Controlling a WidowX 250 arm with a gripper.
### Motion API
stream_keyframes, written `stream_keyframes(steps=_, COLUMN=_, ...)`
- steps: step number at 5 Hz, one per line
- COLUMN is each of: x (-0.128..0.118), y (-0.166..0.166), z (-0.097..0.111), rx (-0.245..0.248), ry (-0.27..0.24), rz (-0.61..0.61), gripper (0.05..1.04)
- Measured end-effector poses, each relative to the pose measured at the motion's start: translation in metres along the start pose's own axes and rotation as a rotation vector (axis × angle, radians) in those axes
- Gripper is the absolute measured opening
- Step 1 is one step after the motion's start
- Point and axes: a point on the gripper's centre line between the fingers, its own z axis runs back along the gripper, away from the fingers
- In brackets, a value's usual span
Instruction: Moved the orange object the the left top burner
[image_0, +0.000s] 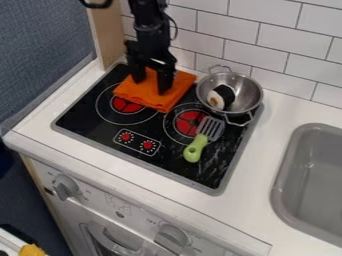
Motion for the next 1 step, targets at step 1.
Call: stream_keyframes(steps=1, x=0.0042, y=-0.0046, z=0.0433, rx=0.024, ry=-0.076, rz=0.017, gripper=1.000)
